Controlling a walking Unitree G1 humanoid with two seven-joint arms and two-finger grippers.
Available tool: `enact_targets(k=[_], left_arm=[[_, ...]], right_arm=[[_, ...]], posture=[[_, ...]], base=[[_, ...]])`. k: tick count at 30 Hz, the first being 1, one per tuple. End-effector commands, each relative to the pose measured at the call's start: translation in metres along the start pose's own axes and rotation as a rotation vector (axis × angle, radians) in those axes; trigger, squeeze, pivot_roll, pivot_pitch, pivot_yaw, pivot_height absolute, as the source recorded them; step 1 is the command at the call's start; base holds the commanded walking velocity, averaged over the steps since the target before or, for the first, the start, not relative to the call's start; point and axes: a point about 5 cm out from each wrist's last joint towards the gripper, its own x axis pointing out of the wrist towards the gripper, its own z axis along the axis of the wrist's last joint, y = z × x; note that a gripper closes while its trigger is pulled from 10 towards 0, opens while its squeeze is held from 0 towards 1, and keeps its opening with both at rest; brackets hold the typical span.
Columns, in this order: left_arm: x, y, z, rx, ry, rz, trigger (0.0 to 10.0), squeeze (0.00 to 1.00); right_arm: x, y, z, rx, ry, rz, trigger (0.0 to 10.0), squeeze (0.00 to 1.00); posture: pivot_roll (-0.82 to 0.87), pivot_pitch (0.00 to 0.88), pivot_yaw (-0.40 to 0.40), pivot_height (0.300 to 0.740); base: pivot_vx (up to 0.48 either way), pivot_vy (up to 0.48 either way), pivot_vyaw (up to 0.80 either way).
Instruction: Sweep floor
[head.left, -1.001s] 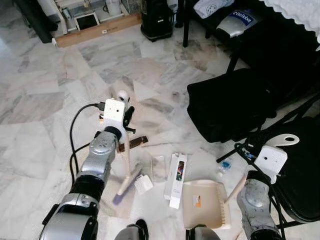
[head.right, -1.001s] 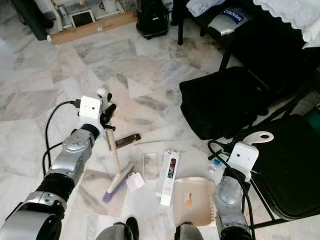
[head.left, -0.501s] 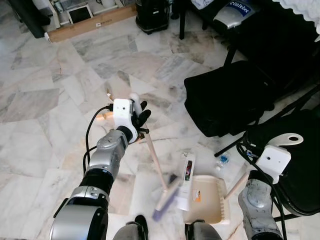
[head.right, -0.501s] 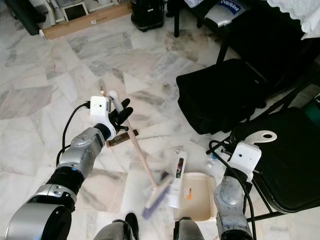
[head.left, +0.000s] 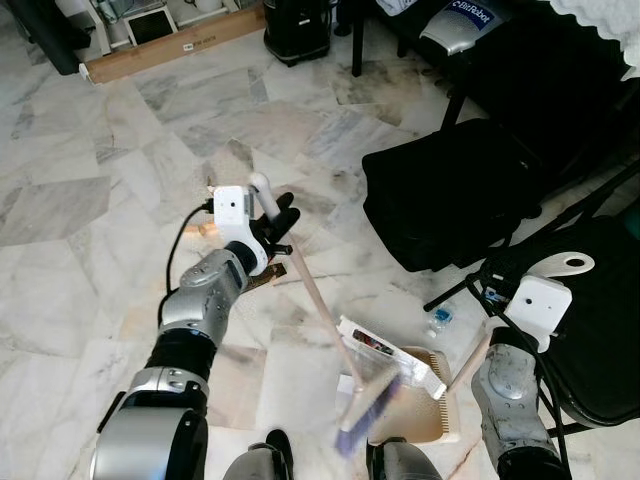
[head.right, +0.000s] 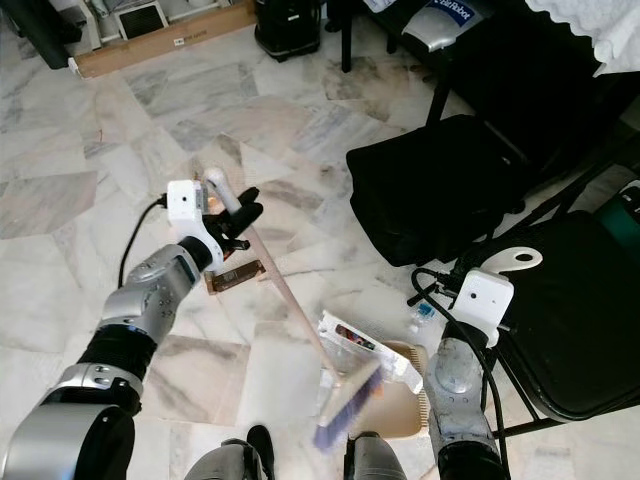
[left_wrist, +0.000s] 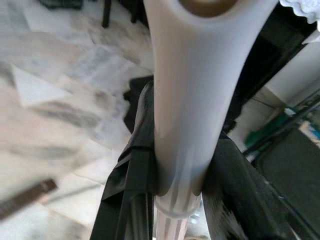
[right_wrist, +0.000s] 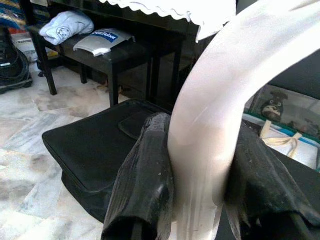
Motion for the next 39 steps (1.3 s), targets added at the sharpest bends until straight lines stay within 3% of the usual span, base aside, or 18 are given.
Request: enact_targets(k=[1, 8, 22, 26, 27, 29, 35, 39], left_arm=[[-0.005, 0.007, 0.01, 0.049, -0.032, 0.025, 10.0, 0.0], [-0.012, 0.014, 0.032, 0.089, -0.084, 0.029, 10.0, 0.0], [-0.014, 0.018, 0.031, 0.189, -0.091, 0.141, 10.0, 0.0], [-0.015, 0.023, 0.031, 0.252, -0.086, 0.209, 10.0, 0.0], [-0.015, 0.025, 0.033, 0.309, -0.089, 0.25, 10.0, 0.0], [-0.015, 0.026, 0.034, 0.343, -0.091, 0.262, 10.0, 0.0], [-0.013, 0.016, 0.037, 0.445, -0.127, 0.247, 10.0, 0.0], [-0.011, 0.006, 0.036, 0.4, -0.151, 0.201, 10.0, 0.0]], right_arm=[[-0.004, -0.002, -0.008, -0.005, 0.035, 0.001, 10.0, 0.0], [-0.002, 0.002, -0.008, 0.002, 0.036, 0.011, 10.0, 0.0], [0.004, 0.009, -0.004, 0.019, 0.025, 0.026, 10.0, 0.0], [0.004, 0.009, -0.005, 0.021, 0.025, 0.025, 10.0, 0.0], [0.003, 0.009, -0.006, 0.022, 0.027, 0.025, 10.0, 0.0], [0.003, 0.009, -0.006, 0.022, 0.028, 0.025, 10.0, 0.0], [0.002, 0.009, -0.007, 0.023, 0.029, 0.023, 10.0, 0.0], [0.001, 0.009, -0.007, 0.023, 0.029, 0.021, 10.0, 0.0]], posture=[[-0.04, 0.216, 0.066, 0.74], [-0.02, 0.197, 0.06, 0.74], [-0.02, 0.176, 0.055, 0.74], [-0.02, 0.174, 0.059, 0.74], [-0.01, 0.174, 0.06, 0.74], [-0.01, 0.174, 0.062, 0.74], [-0.01, 0.176, 0.065, 0.74], [-0.01, 0.176, 0.065, 0.74]], base=[[0.0, 0.0, 0.0], [0.0, 0.0, 0.0], [0.0, 0.0, 0.0], [0.0, 0.0, 0.0], [0.0, 0.0, 0.0], [0.0, 0.0, 0.0], [0.0, 0.0, 0.0], [0.0, 0.0, 0.0]])
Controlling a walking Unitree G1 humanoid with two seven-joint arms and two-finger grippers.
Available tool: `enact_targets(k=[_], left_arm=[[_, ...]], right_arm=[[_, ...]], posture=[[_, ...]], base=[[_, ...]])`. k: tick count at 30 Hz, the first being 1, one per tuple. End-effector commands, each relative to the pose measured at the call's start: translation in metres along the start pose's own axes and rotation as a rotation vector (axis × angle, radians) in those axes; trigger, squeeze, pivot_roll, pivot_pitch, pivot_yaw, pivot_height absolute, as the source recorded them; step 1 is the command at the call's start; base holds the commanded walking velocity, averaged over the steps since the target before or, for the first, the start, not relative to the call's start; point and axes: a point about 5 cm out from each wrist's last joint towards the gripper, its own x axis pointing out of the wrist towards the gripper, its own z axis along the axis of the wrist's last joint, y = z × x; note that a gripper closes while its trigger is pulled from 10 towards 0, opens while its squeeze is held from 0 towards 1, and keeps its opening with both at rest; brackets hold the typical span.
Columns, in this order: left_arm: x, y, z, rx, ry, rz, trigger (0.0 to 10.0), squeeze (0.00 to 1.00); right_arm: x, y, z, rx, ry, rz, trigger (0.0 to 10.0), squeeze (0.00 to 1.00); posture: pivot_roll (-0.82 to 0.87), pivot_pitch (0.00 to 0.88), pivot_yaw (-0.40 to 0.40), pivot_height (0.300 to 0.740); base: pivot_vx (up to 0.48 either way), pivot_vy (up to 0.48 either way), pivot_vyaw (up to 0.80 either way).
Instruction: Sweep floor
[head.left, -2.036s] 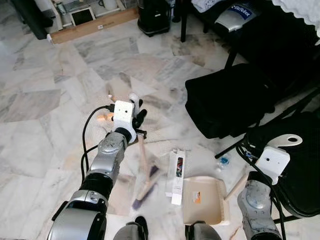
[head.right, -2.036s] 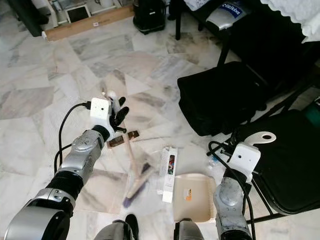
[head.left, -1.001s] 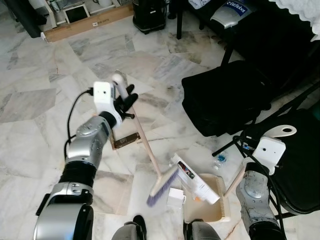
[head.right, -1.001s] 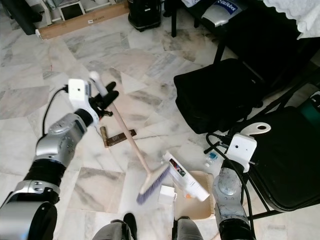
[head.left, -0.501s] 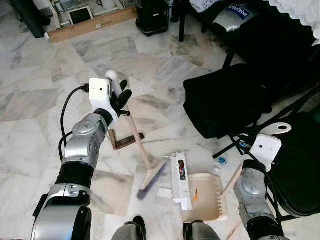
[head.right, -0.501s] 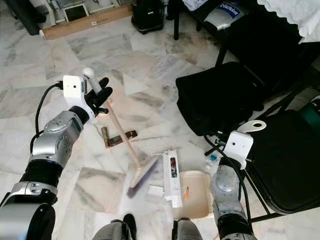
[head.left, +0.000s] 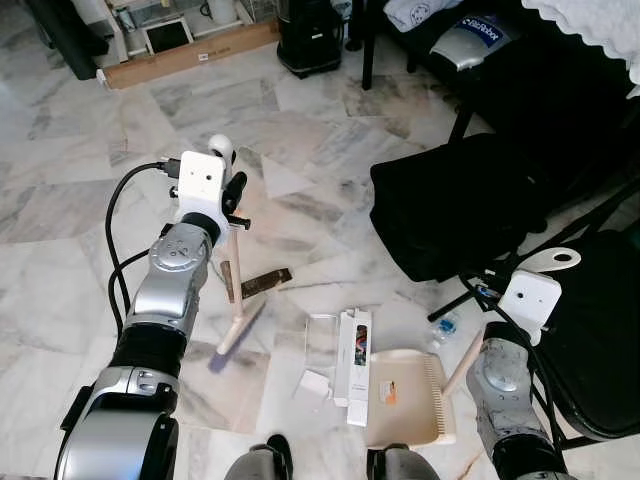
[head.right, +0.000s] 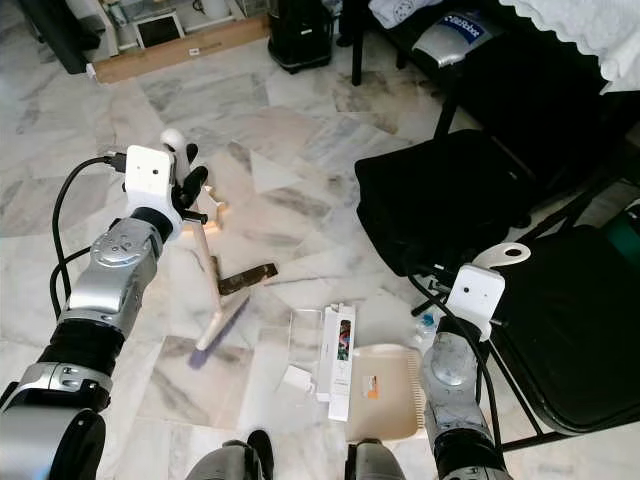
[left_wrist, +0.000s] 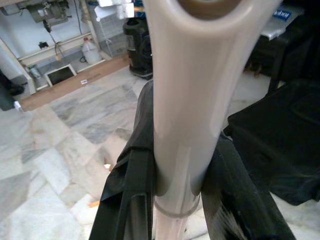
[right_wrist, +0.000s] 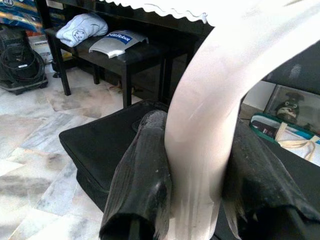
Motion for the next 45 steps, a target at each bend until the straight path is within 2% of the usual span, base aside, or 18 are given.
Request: enact_targets(k=[1, 4, 6, 9, 10, 12, 13, 16, 18, 20, 21, 23, 28, 33, 36, 38, 45], left_arm=[[-0.001, -0.01, 0.004, -0.069, -0.038, -0.064, 10.0, 0.0], [-0.001, -0.013, 0.003, -0.077, -0.036, -0.084, 10.0, 0.0], [-0.001, -0.015, -0.004, -0.061, -0.002, -0.093, 10.0, 0.0], [-0.002, -0.027, -0.018, -0.079, 0.069, -0.159, 10.0, 0.0], [-0.003, -0.035, -0.02, -0.139, 0.098, -0.208, 10.0, 0.0], [-0.004, -0.043, -0.021, -0.182, 0.113, -0.251, 10.0, 0.0], [-0.005, -0.049, -0.021, -0.244, 0.13, -0.294, 10.0, 0.0], [-0.006, -0.056, -0.02, -0.266, 0.143, -0.342, 10.0, 0.0], [-0.006, -0.052, -0.019, -0.242, 0.122, -0.312, 10.0, 0.0], [-0.004, -0.042, -0.021, -0.181, 0.109, -0.242, 10.0, 0.0], [-0.004, -0.042, -0.021, -0.181, 0.109, -0.242, 10.0, 0.0], [-0.004, -0.031, -0.017, -0.186, 0.073, -0.183, 10.0, 0.0], [-0.005, -0.016, -0.007, -0.18, 0.042, -0.136, 10.0, 0.0], [-0.004, 0.001, 0.0, -0.065, -0.009, -0.051, 10.0, 0.0], [-0.004, 0.004, -0.002, -0.034, -0.005, -0.029, 10.0, 0.0], [-0.005, 0.0, -0.007, 0.006, 0.008, -0.029, 10.0, 0.0], [-0.01, -0.012, -0.014, 0.021, 0.02, -0.059, 10.0, 0.0]], right_arm=[[-0.003, 0.002, -0.001, 0.015, 0.0, -0.001, 10.0, 0.0], [-0.003, 0.002, -0.001, 0.014, 0.0, -0.002, 10.0, 0.0], [-0.003, 0.002, -0.001, 0.013, -0.001, -0.004, 10.0, 0.0], [-0.003, 0.001, -0.001, 0.011, -0.003, -0.005, 10.0, 0.0], [-0.003, 0.0, -0.001, 0.01, -0.004, -0.006, 10.0, 0.0], [-0.003, 0.0, -0.001, 0.008, -0.005, -0.007, 10.0, 0.0], [-0.003, -0.001, -0.001, 0.006, -0.005, -0.008, 10.0, 0.0], [-0.004, -0.003, -0.001, 0.004, -0.008, -0.009, 10.0, 0.0], [-0.005, -0.003, -0.001, 0.002, -0.009, -0.01, 10.0, 0.0], [-0.006, -0.004, -0.002, 0.001, -0.009, -0.01, 10.0, 0.0], [-0.006, -0.004, -0.002, 0.001, -0.009, -0.01, 10.0, 0.0], [-0.007, -0.004, -0.002, 0.002, -0.009, -0.008, 10.0, 0.0], [-0.01, -0.004, -0.004, 0.002, -0.003, -0.005, 10.0, 0.0], [-0.013, -0.003, -0.005, 0.002, -0.001, 0.001, 10.0, 0.0], [-0.015, -0.003, -0.005, 0.002, 0.0, 0.003, 10.0, 0.0], [-0.016, -0.004, -0.005, 0.002, 0.0, 0.003, 10.0, 0.0], [-0.02, -0.008, -0.005, -0.001, 0.0, 0.0, 10.0, 0.0]], posture=[[-0.01, 0.177, 0.066, 0.74], [-0.01, 0.178, 0.066, 0.74], [-0.02, 0.177, 0.066, 0.74], [-0.02, 0.18, 0.065, 0.74], [-0.02, 0.183, 0.065, 0.74], [-0.03, 0.185, 0.064, 0.74], [-0.03, 0.187, 0.063, 0.74], [-0.03, 0.194, 0.062, 0.74], [-0.03, 0.196, 0.062, 0.74], [-0.03, 0.201, 0.062, 0.74], [-0.03, 0.201, 0.062, 0.74], [-0.03, 0.208, 0.062, 0.74], [-0.03, 0.221, 0.059, 0.74], [-0.03, 0.237, 0.058, 0.74], [-0.03, 0.247, 0.059, 0.74], [-0.04, 0.258, 0.06, 0.74], [-0.05, 0.285, 0.058, 0.74]], base=[[0.0, 0.0, 0.0], [0.0, 0.0, 0.0], [0.0, 0.0, 0.0], [0.0, 0.0, 0.0], [0.0, 0.0, 0.0], [0.0, 0.0, 0.0], [0.0, 0.0, 0.0], [0.0, 0.0, 0.0], [0.0, 0.0, 0.0], [0.0, 0.0, 0.0], [0.0, 0.0, 0.0], [0.0, 0.0, 0.0], [0.0, 0.0, 0.0], [0.0, 0.0, 0.0], [0.0, 0.0, 0.0], [0.0, 0.0, 0.0], [0.0, 0.0, 0.0]])
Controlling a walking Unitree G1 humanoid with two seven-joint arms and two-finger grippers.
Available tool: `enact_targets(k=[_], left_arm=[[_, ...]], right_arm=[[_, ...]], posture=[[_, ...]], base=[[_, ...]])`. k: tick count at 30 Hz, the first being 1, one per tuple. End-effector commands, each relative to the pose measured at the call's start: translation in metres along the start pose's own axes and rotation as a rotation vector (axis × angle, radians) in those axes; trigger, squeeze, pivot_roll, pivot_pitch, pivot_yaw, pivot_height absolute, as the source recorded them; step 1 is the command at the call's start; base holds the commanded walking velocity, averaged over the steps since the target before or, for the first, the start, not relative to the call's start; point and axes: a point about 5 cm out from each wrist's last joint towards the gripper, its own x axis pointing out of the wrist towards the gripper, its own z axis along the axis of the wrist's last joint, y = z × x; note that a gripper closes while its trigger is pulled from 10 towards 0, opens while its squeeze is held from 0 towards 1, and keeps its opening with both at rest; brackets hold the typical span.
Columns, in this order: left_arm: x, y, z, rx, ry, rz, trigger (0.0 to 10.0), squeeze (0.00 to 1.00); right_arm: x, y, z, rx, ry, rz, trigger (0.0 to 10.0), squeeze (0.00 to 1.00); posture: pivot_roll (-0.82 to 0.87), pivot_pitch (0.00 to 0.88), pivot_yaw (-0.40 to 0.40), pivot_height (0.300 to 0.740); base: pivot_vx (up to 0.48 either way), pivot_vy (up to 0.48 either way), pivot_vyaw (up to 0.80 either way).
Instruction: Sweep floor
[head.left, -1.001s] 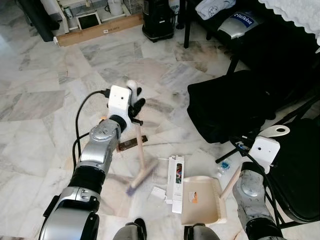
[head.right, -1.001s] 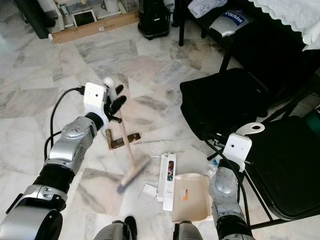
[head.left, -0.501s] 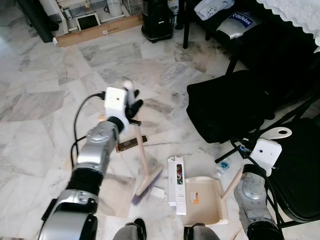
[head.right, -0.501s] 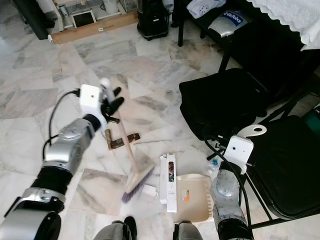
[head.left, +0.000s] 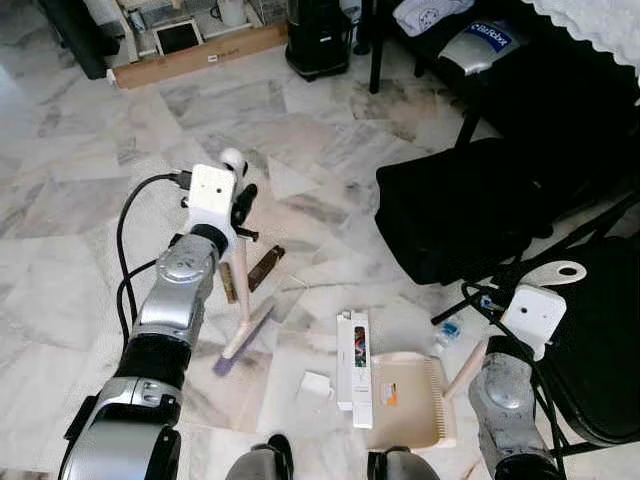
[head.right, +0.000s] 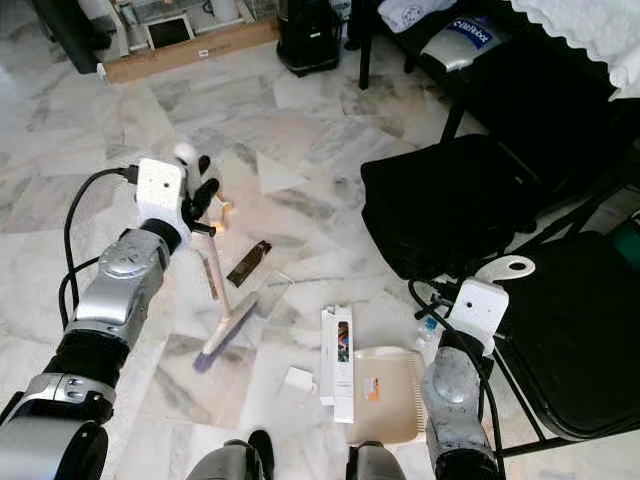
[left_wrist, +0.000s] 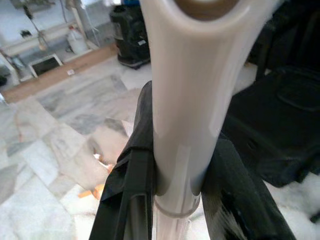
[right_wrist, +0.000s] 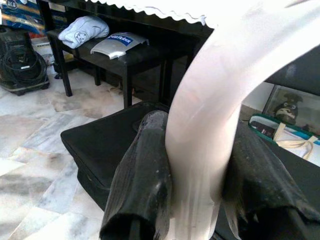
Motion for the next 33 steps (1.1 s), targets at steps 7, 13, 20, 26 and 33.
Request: enact_targets(k=[7, 13, 20, 26, 33], left_arm=[[-0.003, -0.017, -0.011, 0.009, 0.039, -0.063, 10.0, 0.0], [-0.005, -0.036, -0.028, -0.135, 0.151, -0.143, 10.0, 0.0], [-0.001, -0.051, -0.03, -0.244, 0.183, -0.189, 10.0, 0.0], [0.003, -0.058, -0.024, -0.371, 0.188, -0.248, 10.0, 0.0], [0.007, -0.055, -0.016, -0.467, 0.169, -0.26, 10.0, 0.0]], right_arm=[[-0.009, -0.003, -0.001, -0.007, 0.013, 0.004, 10.0, 0.0], [-0.013, -0.009, 0.0, -0.013, 0.011, -0.009, 10.0, 0.0], [-0.018, -0.016, 0.001, -0.024, 0.015, -0.029, 10.0, 0.0], [-0.018, -0.016, 0.002, -0.024, 0.023, -0.033, 10.0, 0.0], [-0.012, -0.009, 0.004, -0.008, 0.023, -0.019, 10.0, 0.0]], posture=[[-0.06, 0.313, 0.06, 0.74], [-0.08, 0.33, 0.065, 0.74], [-0.1, 0.345, 0.073, 0.74], [-0.1, 0.338, 0.076, 0.74], [-0.09, 0.315, 0.077, 0.74]], base=[[0.0, 0.0, 0.0], [0.0, 0.0, 0.0], [0.0, 0.0, 0.0], [0.0, 0.0, 0.0], [0.0, 0.0, 0.0]])
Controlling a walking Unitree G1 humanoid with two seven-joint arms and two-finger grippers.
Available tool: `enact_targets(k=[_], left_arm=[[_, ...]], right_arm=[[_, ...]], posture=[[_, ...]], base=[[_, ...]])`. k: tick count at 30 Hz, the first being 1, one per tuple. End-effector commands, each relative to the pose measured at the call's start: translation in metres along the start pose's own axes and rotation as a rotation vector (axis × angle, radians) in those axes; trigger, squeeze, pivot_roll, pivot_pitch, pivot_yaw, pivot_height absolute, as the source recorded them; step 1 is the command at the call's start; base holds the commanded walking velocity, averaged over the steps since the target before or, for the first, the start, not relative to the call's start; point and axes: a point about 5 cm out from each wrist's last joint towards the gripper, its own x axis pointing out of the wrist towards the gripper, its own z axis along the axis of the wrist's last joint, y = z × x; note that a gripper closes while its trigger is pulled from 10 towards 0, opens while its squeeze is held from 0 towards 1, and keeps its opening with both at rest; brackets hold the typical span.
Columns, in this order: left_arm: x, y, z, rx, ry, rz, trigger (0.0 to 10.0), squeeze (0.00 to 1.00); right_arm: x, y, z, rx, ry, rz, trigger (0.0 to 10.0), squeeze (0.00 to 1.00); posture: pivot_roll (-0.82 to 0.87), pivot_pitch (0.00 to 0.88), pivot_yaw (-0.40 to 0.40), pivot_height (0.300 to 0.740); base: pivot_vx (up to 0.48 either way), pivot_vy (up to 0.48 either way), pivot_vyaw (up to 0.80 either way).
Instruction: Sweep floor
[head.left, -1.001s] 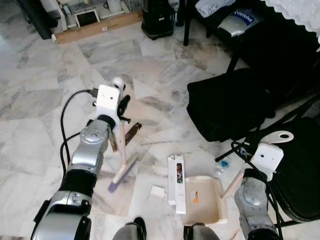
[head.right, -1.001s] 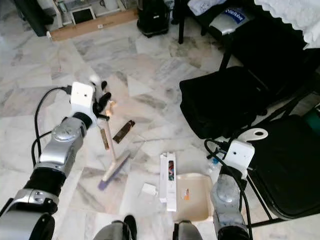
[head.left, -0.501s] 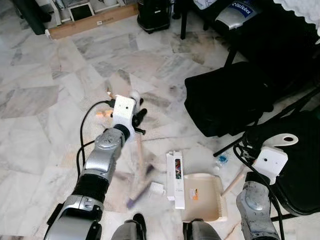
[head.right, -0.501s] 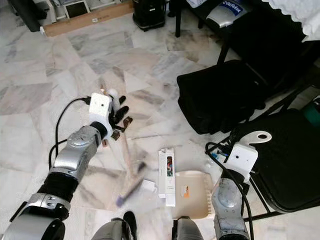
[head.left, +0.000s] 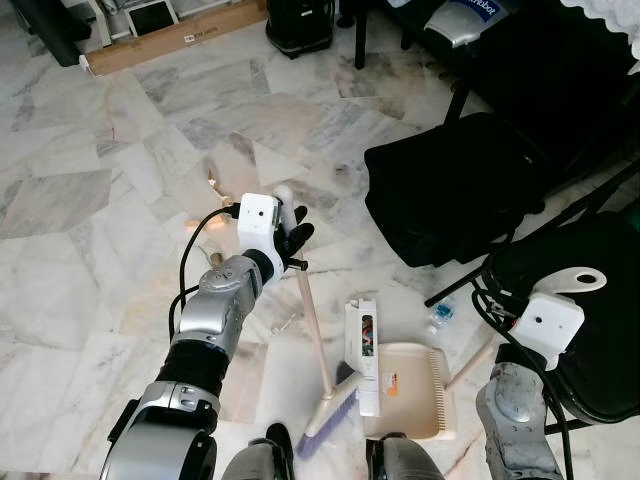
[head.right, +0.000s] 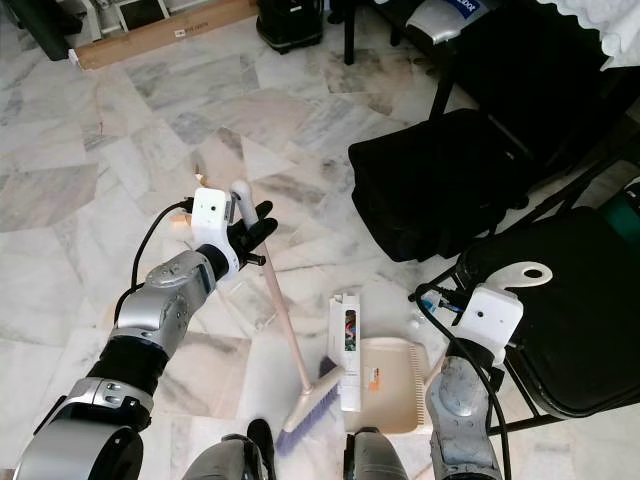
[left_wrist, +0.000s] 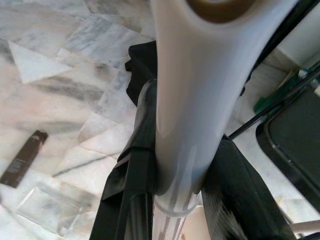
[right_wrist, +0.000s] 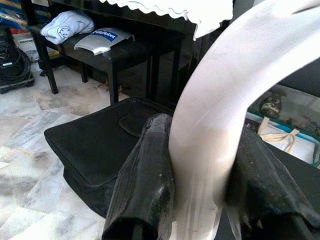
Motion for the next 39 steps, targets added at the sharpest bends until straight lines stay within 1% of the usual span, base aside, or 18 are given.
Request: enact_targets(k=[1, 5, 8, 13, 18, 20, 22, 23, 24, 25, 27, 28, 30, 32, 33, 36, 37, 39], left_arm=[[0.001, -0.004, 0.0, -0.089, -0.01, -0.047, 10.0, 0.0], [0.003, -0.006, 0.008, -0.148, -0.029, -0.074, 10.0, 0.0], [0.003, -0.006, 0.011, -0.168, -0.041, -0.085, 10.0, 0.0], [0.004, -0.005, 0.019, -0.146, -0.056, -0.095, 10.0, 0.0], [-0.001, 0.003, 0.031, -0.112, -0.082, -0.091, 10.0, 0.0], [-0.005, 0.008, 0.046, -0.083, -0.119, -0.096, 10.0, 0.0], [-0.008, 0.01, 0.055, -0.07, -0.148, -0.093, 10.0, 0.0], [-0.008, 0.01, 0.056, -0.069, -0.149, -0.093, 10.0, 0.0], [-0.01, 0.011, 0.064, -0.074, -0.181, -0.094, 10.0, 0.0], [-0.014, 0.012, 0.079, -0.08, -0.239, -0.096, 10.0, 0.0], [-0.017, 0.012, 0.09, -0.088, -0.283, -0.111, 10.0, 0.0], [-0.02, 0.01, 0.098, -0.083, -0.311, -0.123, 10.0, 0.0], [-0.023, 0.01, 0.107, -0.065, -0.348, -0.126, 10.0, 0.0], [-0.025, 0.011, 0.11, -0.045, -0.367, -0.115, 10.0, 0.0], [-0.025, 0.013, 0.11, -0.016, -0.375, -0.089, 10.0, 0.0], [-0.025, 0.016, 0.106, -0.008, -0.37, -0.059, 10.0, 0.0], [-0.024, 0.017, 0.099, 0.039, -0.348, -0.027, 10.0, 0.0], [-0.024, 0.018, 0.093, 0.08, -0.332, -0.003, 10.0, 0.0]], right_arm=[[-0.005, -0.001, -0.009, -0.017, 0.049, 0.006, 10.0, 0.0], [0.0, 0.002, -0.008, -0.009, 0.048, 0.014, 10.0, 0.0], [0.002, 0.002, -0.008, -0.007, 0.047, 0.014, 10.0, 0.0], [0.01, 0.007, -0.008, -0.001, 0.047, 0.021, 10.0, 0.0], [0.013, 0.01, -0.008, 0.004, 0.046, 0.026, 10.0, 0.0], [0.014, 0.011, -0.009, 0.005, 0.051, 0.027, 10.0, 0.0], [0.015, 0.012, -0.01, 0.006, 0.052, 0.029, 10.0, 0.0], [0.015, 0.012, -0.01, 0.006, 0.053, 0.029, 10.0, 0.0], [0.015, 0.012, -0.011, 0.007, 0.054, 0.031, 10.0, 0.0], [0.015, 0.013, -0.012, 0.008, 0.057, 0.033, 10.0, 0.0], [0.016, 0.014, -0.012, 0.008, 0.06, 0.037, 10.0, 0.0], [0.017, 0.015, -0.012, 0.008, 0.06, 0.04, 10.0, 0.0], [0.018, 0.017, -0.012, 0.009, 0.059, 0.042, 10.0, 0.0], [0.019, 0.017, -0.012, 0.01, 0.058, 0.042, 10.0, 0.0], [0.02, 0.017, -0.012, 0.012, 0.055, 0.042, 10.0, 0.0], [0.021, 0.018, -0.011, 0.014, 0.051, 0.044, 10.0, 0.0], [0.021, 0.018, -0.011, 0.015, 0.047, 0.045, 10.0, 0.0], [0.022, 0.018, -0.011, 0.015, 0.044, 0.045, 10.0, 0.0]], posture=[[-0.08, 0.31, 0.077, 0.74], [-0.08, 0.285, 0.076, 0.74], [-0.07, 0.277, 0.076, 0.74], [-0.06, 0.241, 0.074, 0.74], [-0.05, 0.217, 0.076, 0.74], [-0.03, 0.204, 0.076, 0.74], [-0.03, 0.198, 0.076, 0.74], [-0.03, 0.198, 0.076, 0.74], [-0.02, 0.191, 0.075, 0.74], [-0.02, 0.187, 0.074, 0.74], [-0.01, 0.177, 0.074, 0.74], [-0.01, 0.173, 0.073, 0.74], [-0.01, 0.169, 0.073, 0.74], [-0.01, 0.165, 0.072, 0.74], [-0.01, 0.159, 0.07, 0.74], [-0.01, 0.157, 0.07, 0.74], [-0.01, 0.156, 0.068, 0.74], [-0.01, 0.156, 0.066, 0.74]], base=[[0.0, 0.0, 0.0], [0.0, 0.0, 0.0], [0.0, 0.0, 0.0], [0.0, 0.0, 0.0], [0.0, 0.0, 0.0], [0.0, 0.0, 0.0], [0.0, 0.0, 0.0], [0.0, 0.0, 0.0], [0.0, 0.0, 0.0], [0.0, 0.0, 0.0], [0.0, 0.0, 0.0], [0.0, 0.0, 0.0], [0.0, 0.0, 0.0], [0.0, 0.0, 0.0], [0.0, 0.0, 0.0], [0.0, 0.0, 0.0], [0.0, 0.0, 0.0], [0.0, 0.0, 0.0]])
